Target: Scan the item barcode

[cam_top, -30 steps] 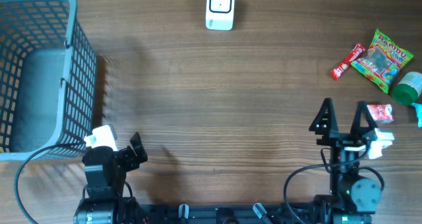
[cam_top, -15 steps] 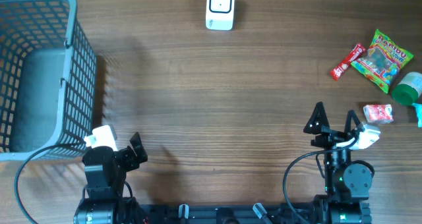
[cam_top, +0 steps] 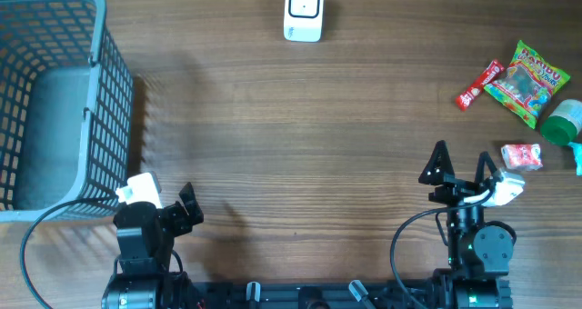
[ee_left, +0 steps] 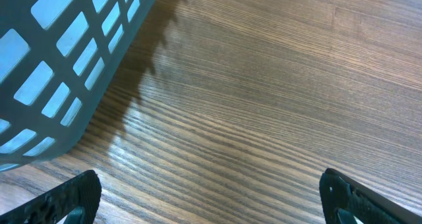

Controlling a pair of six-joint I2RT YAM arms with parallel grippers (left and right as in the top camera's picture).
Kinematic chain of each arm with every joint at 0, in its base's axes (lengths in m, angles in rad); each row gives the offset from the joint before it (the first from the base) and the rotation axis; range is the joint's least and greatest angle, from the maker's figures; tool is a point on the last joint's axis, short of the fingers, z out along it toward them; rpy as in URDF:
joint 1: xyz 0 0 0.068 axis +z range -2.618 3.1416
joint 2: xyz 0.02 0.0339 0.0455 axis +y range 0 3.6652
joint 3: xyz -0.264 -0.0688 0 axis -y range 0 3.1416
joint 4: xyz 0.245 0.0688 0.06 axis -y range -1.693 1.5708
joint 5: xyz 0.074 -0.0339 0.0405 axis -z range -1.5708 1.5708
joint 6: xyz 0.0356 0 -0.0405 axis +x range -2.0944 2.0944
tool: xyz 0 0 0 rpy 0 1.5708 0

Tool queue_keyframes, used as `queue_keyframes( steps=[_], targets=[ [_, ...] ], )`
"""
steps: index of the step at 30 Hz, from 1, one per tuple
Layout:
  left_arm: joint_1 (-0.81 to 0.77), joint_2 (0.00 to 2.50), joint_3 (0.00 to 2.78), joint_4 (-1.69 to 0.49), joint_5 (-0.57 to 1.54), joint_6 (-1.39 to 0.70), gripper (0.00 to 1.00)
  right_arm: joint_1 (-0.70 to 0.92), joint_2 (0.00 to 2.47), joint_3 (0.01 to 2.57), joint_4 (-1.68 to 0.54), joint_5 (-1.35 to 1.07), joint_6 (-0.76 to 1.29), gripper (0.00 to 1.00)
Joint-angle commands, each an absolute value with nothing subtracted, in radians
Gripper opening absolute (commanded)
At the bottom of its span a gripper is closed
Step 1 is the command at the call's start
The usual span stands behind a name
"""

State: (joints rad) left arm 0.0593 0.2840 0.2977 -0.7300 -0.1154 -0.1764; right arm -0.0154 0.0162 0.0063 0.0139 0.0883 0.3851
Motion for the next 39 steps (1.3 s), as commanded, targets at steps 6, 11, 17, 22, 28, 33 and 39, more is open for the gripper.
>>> queue_keyframes(
  steps=[6, 11, 17, 22, 28, 33, 39],
  targets=[
    [0.059, 0.281, 0.295, -0.68, -0.14, -0.164, 1.0, -0.009, 0.004, 0.006, 0.017, 0.108, 0.395, 1.0],
    [0.059, 0.279, 0.295, -0.657, -0.102, -0.164, 1.0, -0.009, 0.004, 0.005, 0.017, 0.108, 0.395, 1.0],
    [0.047, 0.216, 0.214, -0.081, 0.07, -0.164, 1.0, -0.009, 0.004, 0.005, 0.017, 0.108, 0.395, 1.0],
    [0.015, 0.149, 0.147, 0.014, 0.072, -0.16, 1.0, -0.009, 0.004, 0.006, 0.017, 0.108, 0.395, 1.0],
    [0.015, 0.096, 0.091, 0.015, 0.025, -0.16, 1.0, -0.009, 0.004, 0.006, 0.017, 0.108, 0.395, 0.99],
    [0.015, 0.024, 0.026, 0.02, -0.014, -0.16, 1.0, -0.009, 0.004, 0.005, 0.017, 0.108, 0.395, 1.0],
    [0.016, 0.009, 0.006, -0.072, -0.06, -0.143, 1.0, -0.009, 0.004, 0.005, 0.017, 0.108, 0.395, 1.0]
  ],
)
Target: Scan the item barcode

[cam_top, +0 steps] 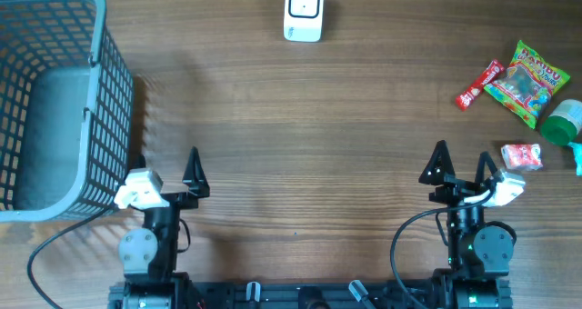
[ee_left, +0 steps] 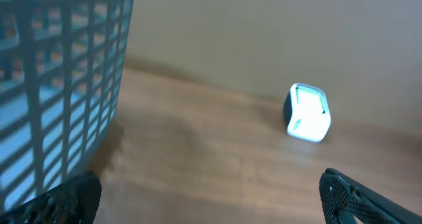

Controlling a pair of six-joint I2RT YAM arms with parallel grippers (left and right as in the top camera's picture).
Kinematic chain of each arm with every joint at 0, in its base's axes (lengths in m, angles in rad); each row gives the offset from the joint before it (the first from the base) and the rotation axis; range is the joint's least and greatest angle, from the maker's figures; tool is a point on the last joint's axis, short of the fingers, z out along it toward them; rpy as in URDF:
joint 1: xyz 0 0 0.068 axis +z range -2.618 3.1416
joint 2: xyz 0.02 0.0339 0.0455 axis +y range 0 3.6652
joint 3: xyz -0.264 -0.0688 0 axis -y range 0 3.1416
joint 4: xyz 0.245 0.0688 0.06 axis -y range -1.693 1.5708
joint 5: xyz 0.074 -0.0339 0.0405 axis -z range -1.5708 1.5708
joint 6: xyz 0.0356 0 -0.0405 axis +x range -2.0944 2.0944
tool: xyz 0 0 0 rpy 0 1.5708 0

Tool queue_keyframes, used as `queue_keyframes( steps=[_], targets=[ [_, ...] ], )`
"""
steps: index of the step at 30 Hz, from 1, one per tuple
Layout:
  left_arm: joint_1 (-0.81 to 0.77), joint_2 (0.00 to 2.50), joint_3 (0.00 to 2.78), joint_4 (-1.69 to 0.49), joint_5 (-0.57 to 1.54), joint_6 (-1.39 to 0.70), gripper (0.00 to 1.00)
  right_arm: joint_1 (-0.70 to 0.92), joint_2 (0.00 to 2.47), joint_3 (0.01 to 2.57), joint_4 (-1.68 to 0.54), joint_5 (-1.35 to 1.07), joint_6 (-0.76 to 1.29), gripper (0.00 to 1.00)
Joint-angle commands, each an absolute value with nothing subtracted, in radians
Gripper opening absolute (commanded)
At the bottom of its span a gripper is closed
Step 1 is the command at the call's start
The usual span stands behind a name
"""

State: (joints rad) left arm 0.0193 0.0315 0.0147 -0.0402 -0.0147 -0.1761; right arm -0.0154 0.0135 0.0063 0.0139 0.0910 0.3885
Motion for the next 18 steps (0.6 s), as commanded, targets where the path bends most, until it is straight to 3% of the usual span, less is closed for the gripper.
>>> queue_keyframes(
  steps=[1, 18],
  targets=[
    [0.018, 0.008, 0.006, -0.072, -0.057, -0.117, 1.0, -0.009, 0.004, 0.005, 0.017, 0.108, 0.395, 1.0],
    [0.02, 0.009, 0.006, -0.072, -0.016, -0.059, 1.0, -0.009, 0.004, 0.006, 0.017, 0.108, 0.395, 1.0]
  ],
)
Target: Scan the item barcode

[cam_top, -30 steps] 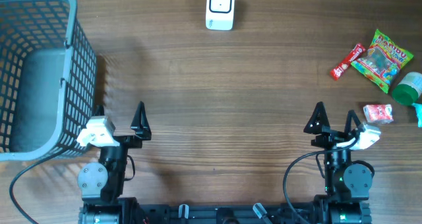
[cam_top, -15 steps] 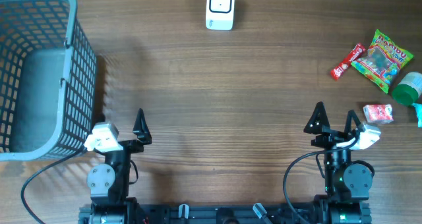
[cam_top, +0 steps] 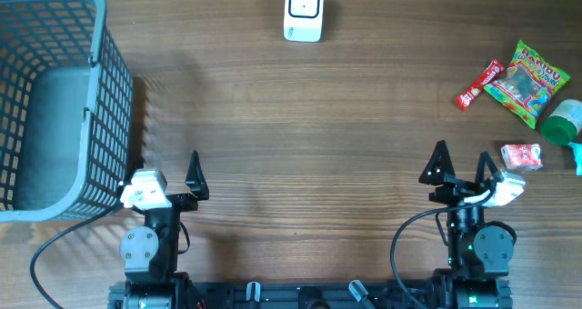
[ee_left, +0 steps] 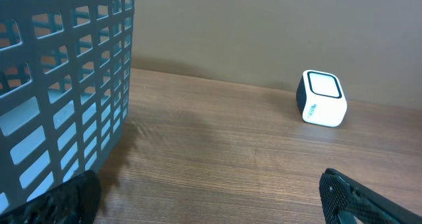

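The white scanner point(cam_top: 304, 11) stands at the far edge of the table; the left wrist view has it as a white-topped box point(ee_left: 322, 107) ahead and to the right. The items lie at the right edge: a red bar point(cam_top: 479, 84), a green Haribo bag point(cam_top: 527, 82), a green cup point(cam_top: 564, 120) and a small red-white packet point(cam_top: 522, 155). My left gripper point(cam_top: 169, 169) is near the front edge beside the basket, open and holding nothing, its fingertips point(ee_left: 74, 196) wide apart. My right gripper point(cam_top: 464, 166) is at the front right, open, a little left of the packet.
A grey-blue mesh basket point(cam_top: 107, 91) fills the left rear corner, its wall point(ee_left: 66, 85) close on the left of my left gripper. A beige wall rises behind the table's far edge.
My left wrist has shifted slightly; the scanner sits a little further right in its view and is now sharp instead of blurred. The right arm and the items have not moved.
At first my left gripper was tucked low, looking down at the wood by the basket's corner. Then it was level, facing across the table toward the scanner, and it is still so now. The right gripper stayed open and still throughout.
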Controlling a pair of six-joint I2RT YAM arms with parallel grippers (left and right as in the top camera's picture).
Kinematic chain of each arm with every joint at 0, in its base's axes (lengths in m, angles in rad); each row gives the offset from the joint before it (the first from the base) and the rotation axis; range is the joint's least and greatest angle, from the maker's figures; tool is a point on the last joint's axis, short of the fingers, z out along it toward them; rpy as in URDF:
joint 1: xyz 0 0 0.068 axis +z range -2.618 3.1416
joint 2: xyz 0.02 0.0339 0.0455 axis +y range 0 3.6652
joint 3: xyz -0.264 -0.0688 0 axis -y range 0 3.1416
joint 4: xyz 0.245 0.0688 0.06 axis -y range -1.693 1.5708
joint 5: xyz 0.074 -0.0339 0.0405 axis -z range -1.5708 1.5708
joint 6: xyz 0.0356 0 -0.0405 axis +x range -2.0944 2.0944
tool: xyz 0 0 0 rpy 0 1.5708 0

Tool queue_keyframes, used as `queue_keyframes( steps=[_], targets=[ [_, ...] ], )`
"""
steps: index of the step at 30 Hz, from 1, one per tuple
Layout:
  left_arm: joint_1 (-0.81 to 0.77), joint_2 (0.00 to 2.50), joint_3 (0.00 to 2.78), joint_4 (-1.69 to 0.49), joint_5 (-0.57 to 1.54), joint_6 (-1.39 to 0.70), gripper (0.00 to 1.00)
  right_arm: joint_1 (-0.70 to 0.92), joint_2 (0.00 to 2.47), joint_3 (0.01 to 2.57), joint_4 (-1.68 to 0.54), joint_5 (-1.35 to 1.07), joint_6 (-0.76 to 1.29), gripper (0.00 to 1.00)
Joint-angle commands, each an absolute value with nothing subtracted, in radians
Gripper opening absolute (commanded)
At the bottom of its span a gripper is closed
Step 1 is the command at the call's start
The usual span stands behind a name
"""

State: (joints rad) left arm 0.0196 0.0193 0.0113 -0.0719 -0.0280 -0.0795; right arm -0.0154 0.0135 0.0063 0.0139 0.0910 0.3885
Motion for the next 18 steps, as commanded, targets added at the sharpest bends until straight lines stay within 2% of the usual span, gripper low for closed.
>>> queue_keyframes(
  steps=[1, 4, 6, 8, 10, 15, 18],
  targets=[
    [0.02, 0.009, 0.006, -0.072, -0.016, -0.059, 1.0, -0.009, 0.004, 0.005, 0.017, 0.108, 0.395, 1.0],
    [0.019, 0.009, 0.006, -0.072, -0.016, -0.059, 1.0, -0.009, 0.004, 0.005, 0.022, 0.133, 0.391, 1.0],
    [0.02, 0.009, 0.006, -0.072, -0.016, -0.059, 1.0, -0.01, 0.004, 0.006, 0.044, 0.319, 0.392, 1.0],
    [0.02, 0.009, 0.006, -0.072, -0.016, -0.059, 1.0, -0.01, 0.004, 0.006, 0.041, 0.606, 0.407, 1.0],
    [0.02, 0.009, 0.006, -0.072, -0.016, -0.059, 1.0, -0.01, 0.004, 0.006, 0.034, 0.686, 0.429, 1.0],
    [0.02, 0.009, 0.006, -0.072, -0.016, -0.059, 1.0, -0.01, 0.005, 0.006, 0.022, 0.68, 0.429, 1.0],
    [0.02, 0.009, 0.006, -0.072, -0.016, -0.059, 1.0, -0.01, 0.007, 0.006, 0.036, 0.581, 0.388, 1.0]
  ],
)
